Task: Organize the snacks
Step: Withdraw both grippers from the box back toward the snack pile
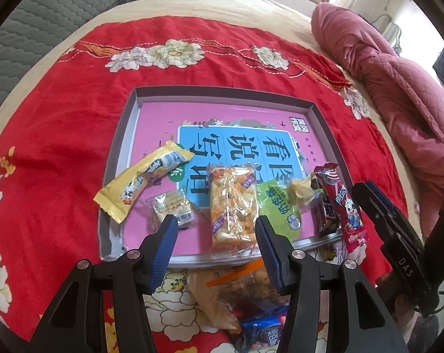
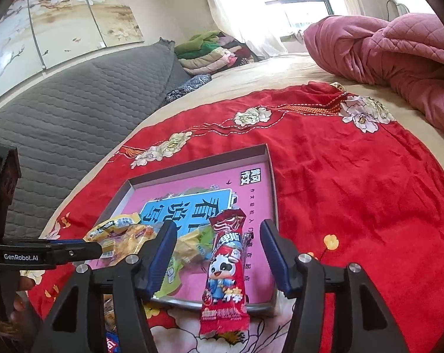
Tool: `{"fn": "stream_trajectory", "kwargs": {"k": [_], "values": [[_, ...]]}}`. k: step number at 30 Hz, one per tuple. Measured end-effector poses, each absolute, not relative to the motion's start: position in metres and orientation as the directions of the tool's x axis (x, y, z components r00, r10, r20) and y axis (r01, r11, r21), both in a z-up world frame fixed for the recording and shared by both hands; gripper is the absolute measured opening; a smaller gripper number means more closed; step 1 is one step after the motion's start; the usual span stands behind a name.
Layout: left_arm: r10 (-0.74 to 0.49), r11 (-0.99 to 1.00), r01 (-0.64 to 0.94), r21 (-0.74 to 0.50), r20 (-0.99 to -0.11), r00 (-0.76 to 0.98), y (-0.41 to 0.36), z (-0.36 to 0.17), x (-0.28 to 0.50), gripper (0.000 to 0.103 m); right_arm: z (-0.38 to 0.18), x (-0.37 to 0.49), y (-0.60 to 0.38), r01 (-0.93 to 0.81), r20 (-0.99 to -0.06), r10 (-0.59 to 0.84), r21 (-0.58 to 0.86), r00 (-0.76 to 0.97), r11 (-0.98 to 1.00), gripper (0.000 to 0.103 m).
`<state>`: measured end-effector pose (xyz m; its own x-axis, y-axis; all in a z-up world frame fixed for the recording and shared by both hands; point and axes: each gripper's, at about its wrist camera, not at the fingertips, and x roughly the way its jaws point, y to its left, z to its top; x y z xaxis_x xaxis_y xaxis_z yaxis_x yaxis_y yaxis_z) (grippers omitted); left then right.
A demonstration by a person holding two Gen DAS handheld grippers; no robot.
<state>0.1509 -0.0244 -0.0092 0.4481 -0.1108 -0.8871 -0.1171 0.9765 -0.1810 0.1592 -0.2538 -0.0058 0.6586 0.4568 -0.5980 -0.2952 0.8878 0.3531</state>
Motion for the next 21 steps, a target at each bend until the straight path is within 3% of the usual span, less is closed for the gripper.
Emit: {"fn": "stream_trajectory", "kwargs": {"k": [21], "values": [[-0.129,0.983,-0.059,-0.174,-0.886,0.446,-0.013,-0.006,0.131,0.057,0.022,0.118,-0.241,-0.283,-0.618,0.4,0.284,0.677,0.916,0.076]]}}
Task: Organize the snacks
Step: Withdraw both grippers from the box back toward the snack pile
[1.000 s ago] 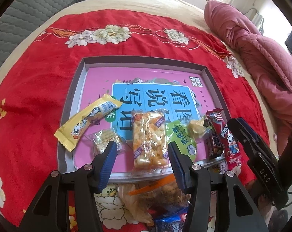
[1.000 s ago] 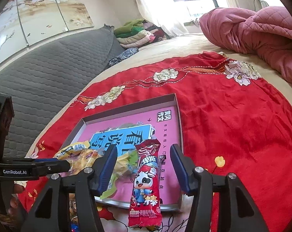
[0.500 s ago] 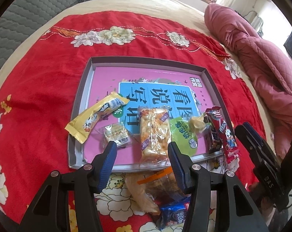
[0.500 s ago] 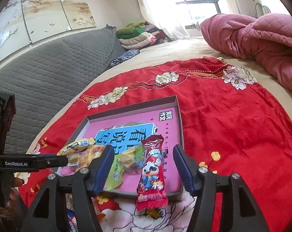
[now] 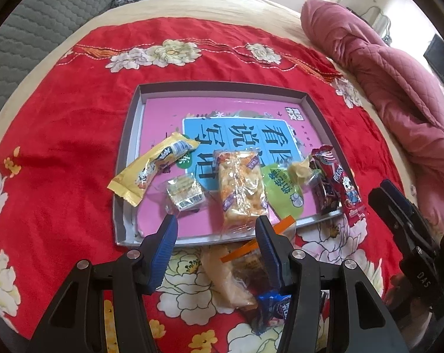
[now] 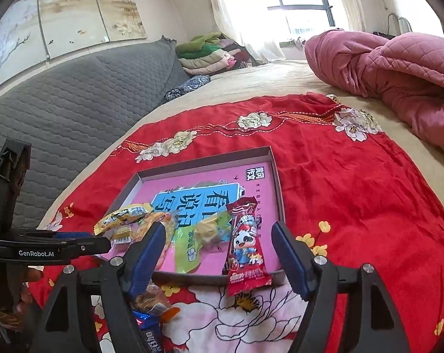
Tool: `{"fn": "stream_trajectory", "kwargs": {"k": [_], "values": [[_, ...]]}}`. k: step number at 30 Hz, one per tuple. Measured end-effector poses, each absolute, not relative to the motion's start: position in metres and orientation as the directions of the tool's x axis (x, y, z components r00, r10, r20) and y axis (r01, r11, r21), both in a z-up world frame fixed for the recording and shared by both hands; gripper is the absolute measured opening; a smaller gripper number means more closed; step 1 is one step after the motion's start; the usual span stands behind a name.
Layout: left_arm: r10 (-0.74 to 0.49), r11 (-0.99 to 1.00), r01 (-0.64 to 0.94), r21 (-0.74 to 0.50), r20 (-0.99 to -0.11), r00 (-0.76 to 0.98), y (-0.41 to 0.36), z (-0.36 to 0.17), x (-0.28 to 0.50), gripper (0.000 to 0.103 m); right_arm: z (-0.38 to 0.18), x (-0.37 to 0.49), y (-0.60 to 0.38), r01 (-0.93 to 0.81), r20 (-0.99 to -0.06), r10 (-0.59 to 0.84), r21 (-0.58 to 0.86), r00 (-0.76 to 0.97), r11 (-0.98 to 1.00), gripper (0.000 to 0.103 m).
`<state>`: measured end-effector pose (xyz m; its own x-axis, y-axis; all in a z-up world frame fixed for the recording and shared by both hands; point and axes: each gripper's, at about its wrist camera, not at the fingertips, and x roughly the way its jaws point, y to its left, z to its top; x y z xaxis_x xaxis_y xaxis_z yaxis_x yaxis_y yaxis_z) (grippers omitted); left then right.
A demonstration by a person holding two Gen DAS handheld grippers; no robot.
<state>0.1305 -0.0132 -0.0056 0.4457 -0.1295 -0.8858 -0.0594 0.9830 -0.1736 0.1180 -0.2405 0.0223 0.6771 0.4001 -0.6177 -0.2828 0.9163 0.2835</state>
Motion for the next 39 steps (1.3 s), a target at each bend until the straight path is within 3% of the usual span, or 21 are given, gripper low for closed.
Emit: {"fn": "stream_trajectory", "kwargs": {"k": [39], "values": [[-0.204,0.975,0.0,-0.224,-0.888,0.412,0.013,-0.012,0.114,0.057,0.042,0.075,-0.195,-0.346,-0.715,0.33,0.13,0.616,0.929,0.082]]}}
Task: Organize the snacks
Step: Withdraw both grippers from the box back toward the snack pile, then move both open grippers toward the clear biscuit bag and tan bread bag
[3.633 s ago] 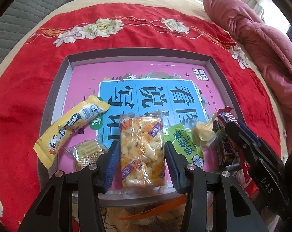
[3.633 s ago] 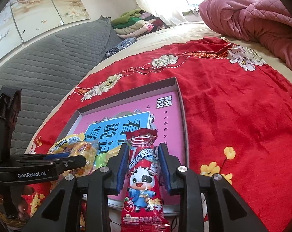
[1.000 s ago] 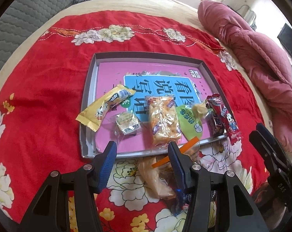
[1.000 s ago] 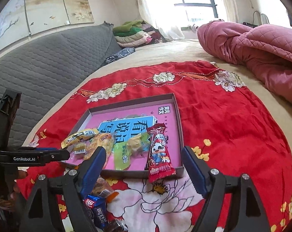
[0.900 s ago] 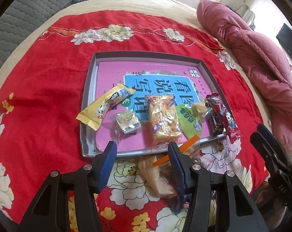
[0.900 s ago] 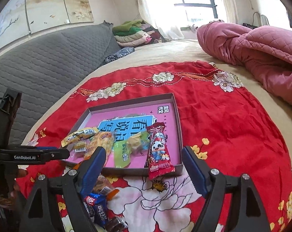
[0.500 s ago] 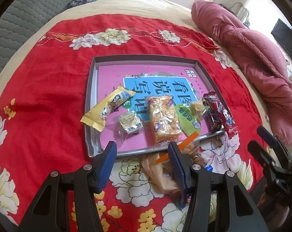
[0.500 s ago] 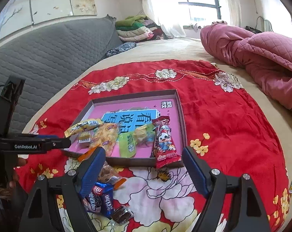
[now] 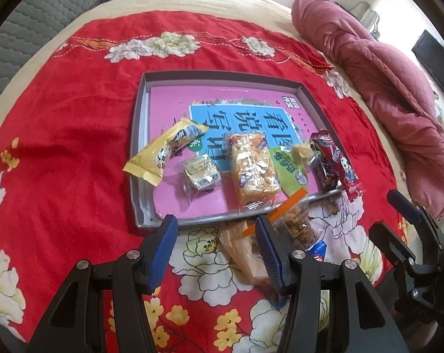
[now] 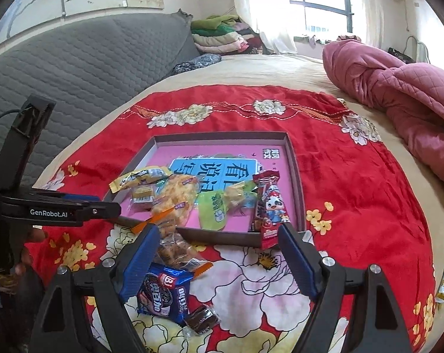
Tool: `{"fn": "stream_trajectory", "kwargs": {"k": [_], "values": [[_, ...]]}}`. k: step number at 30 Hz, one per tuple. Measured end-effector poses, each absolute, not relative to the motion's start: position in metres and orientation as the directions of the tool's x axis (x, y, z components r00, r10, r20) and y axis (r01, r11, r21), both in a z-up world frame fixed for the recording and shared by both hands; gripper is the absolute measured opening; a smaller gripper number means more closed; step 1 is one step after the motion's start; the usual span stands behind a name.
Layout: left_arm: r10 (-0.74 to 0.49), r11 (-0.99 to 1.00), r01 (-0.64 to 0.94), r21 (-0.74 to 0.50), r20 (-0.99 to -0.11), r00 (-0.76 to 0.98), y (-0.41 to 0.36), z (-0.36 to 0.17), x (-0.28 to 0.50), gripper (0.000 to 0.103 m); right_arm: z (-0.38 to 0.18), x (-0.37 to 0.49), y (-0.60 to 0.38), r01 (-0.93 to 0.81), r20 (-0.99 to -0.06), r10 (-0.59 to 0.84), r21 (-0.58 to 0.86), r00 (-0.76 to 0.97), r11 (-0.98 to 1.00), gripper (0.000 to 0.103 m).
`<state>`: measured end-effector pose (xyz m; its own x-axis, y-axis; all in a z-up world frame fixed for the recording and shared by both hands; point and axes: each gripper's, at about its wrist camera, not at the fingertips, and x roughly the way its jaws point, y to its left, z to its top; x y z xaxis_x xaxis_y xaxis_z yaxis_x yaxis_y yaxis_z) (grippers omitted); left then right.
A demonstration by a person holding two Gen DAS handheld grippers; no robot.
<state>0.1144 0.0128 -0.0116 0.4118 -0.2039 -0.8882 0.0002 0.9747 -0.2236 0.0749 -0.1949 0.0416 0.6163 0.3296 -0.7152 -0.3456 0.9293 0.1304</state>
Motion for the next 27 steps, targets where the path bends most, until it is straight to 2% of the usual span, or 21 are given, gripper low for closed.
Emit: {"fn": "stream_trajectory", "kwargs": {"k": [17,27], "values": [[-0.221,0.972,-0.001,-0.236,-0.913,0.343,0.01,-0.035,0.109,0.057,0.031,0.076,-0.176,-0.403,-0.76,0.351,0.129,0.546,0.906,0.082],[-0.278,0.956,-0.003,-0.293,-0.912,0.301,0.009,-0.053,0.11,0.057,0.019,0.079,-0.168,-0.41,-0.78,0.341,0.12,0.525,0.904,0.082]]}}
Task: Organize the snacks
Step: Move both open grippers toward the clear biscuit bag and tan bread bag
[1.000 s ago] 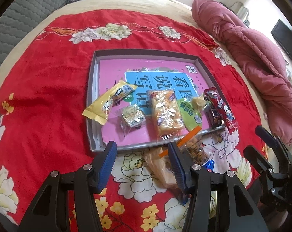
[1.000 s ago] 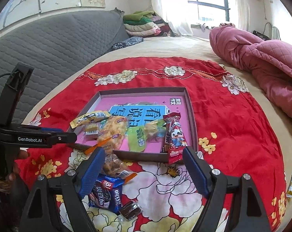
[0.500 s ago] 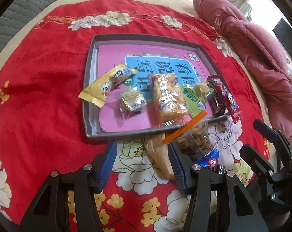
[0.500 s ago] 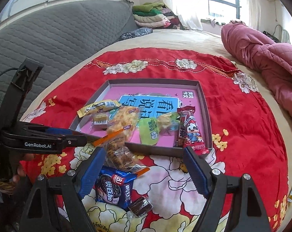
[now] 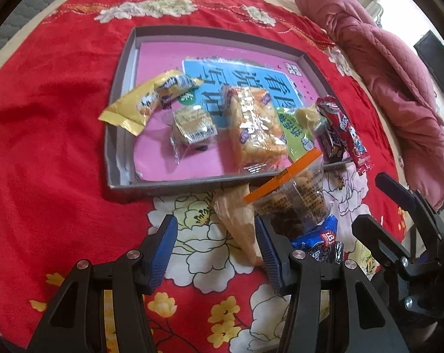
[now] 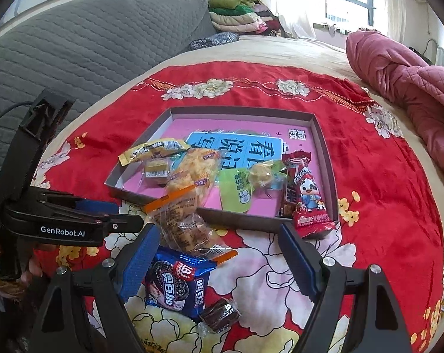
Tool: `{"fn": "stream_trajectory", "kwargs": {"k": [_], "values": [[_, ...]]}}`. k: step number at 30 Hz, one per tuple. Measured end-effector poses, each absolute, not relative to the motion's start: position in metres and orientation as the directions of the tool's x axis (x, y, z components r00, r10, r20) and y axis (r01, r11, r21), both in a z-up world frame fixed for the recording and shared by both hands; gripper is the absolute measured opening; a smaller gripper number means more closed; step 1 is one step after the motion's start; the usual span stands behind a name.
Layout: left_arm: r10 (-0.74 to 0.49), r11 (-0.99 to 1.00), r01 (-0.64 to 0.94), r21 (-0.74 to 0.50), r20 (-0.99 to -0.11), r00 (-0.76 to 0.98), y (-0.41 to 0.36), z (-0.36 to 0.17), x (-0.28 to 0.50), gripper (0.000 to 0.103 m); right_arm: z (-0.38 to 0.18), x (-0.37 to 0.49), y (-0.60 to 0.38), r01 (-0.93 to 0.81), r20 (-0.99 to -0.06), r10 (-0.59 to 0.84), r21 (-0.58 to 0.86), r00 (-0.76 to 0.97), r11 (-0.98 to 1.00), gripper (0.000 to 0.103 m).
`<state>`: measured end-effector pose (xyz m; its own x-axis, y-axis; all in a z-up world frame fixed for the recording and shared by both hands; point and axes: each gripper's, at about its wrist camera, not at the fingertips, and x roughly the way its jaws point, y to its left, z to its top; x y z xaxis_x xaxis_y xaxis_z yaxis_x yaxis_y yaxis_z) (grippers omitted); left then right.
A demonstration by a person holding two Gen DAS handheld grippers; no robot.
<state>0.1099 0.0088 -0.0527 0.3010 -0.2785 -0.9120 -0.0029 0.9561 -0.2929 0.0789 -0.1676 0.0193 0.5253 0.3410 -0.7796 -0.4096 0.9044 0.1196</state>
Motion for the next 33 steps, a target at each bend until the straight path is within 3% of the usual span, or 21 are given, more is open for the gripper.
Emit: {"fn": "stream_trajectory", "kwargs": {"k": [33], "values": [[-0.399,0.912,0.003,-0.411,-0.884,0.244,0.022,-0.077,0.118,0.057,-0.019,0.1,-0.114,-0.54,-0.872,0.296,0.044,0.389,0.841,0.082]]}}
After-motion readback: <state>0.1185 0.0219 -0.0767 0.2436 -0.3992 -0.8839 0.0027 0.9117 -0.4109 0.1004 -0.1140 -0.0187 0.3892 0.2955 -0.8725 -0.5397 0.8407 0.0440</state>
